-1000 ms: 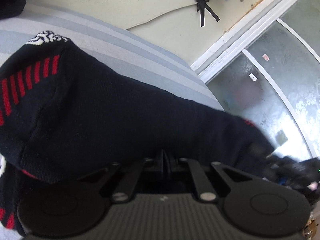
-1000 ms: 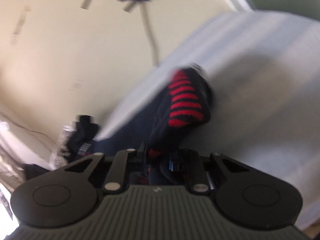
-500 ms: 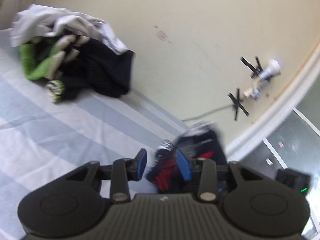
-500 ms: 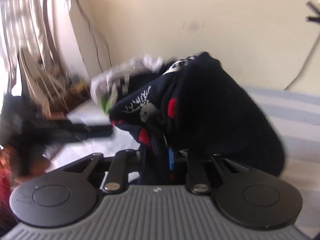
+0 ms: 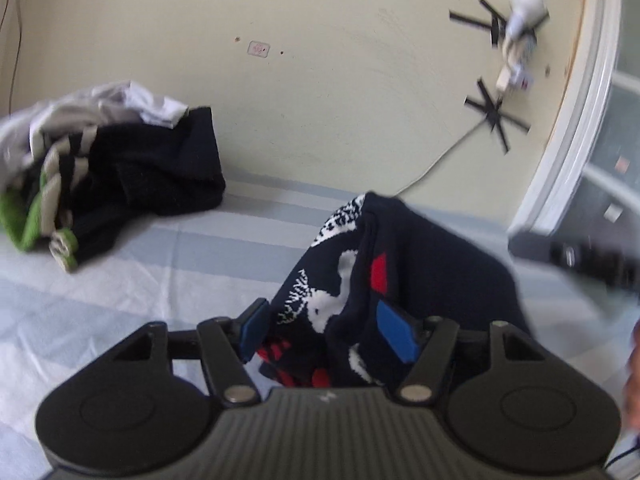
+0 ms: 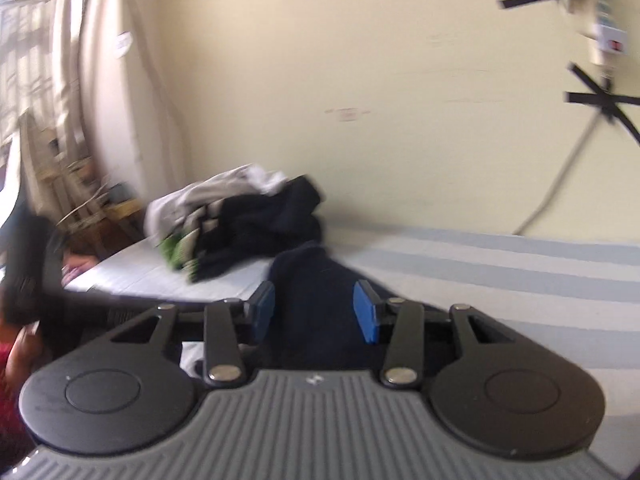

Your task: Fold small clothes

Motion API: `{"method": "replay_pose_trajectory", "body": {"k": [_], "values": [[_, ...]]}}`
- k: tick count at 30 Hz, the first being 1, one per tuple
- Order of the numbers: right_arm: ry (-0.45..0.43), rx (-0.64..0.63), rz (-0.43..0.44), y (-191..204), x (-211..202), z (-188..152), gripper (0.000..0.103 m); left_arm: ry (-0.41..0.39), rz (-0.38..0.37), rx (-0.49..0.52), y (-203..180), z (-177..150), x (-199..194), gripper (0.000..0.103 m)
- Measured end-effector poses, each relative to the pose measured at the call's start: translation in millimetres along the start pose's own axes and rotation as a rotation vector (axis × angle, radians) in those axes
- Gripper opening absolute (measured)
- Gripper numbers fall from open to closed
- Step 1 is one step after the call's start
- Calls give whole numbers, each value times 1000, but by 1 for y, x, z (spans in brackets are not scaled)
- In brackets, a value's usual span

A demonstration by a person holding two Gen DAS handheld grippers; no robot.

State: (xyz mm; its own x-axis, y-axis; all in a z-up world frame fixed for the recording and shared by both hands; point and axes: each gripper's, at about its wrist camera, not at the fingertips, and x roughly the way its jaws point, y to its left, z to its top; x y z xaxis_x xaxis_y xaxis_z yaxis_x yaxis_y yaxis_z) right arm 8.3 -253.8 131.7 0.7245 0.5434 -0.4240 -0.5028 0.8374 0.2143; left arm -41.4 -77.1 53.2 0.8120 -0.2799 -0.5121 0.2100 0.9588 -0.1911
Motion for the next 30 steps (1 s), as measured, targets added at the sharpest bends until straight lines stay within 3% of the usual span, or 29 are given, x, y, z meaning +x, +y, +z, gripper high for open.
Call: {"method": "replay_pose_trajectory", "body": {"k": [2,5,9,13,15,18,21,26,30], "values": [[6,25,-43,-11,15,-2,38,7,68,67,-8,-7,10,61],[115,2,-107,-29,63,-20,36,-24,110,102,-9,-17,13,62],[73,62,-101,-37,79,-30,36,-3,126,71,0,-21,14,66],[4,13,-99,-34,62,-42,38,-9,123,48,4,-23,14,74],[-41,48,-82,-38,49,-44,43,-3,116,28,9,-23,14,78],[-149,128,-41,-45,13,-50,68,18,92,-28,19,-22,15,86],[-208,155,-83,-49,-9,-62,71,41,82,-78,28,-21,19,94],[-119,353,-22,-70,-7,-83,74,49,96,-89,29,-21,20,98],[-29,434,-10,-79,9,-96,76,40,124,-63,23,-22,19,99]]}}
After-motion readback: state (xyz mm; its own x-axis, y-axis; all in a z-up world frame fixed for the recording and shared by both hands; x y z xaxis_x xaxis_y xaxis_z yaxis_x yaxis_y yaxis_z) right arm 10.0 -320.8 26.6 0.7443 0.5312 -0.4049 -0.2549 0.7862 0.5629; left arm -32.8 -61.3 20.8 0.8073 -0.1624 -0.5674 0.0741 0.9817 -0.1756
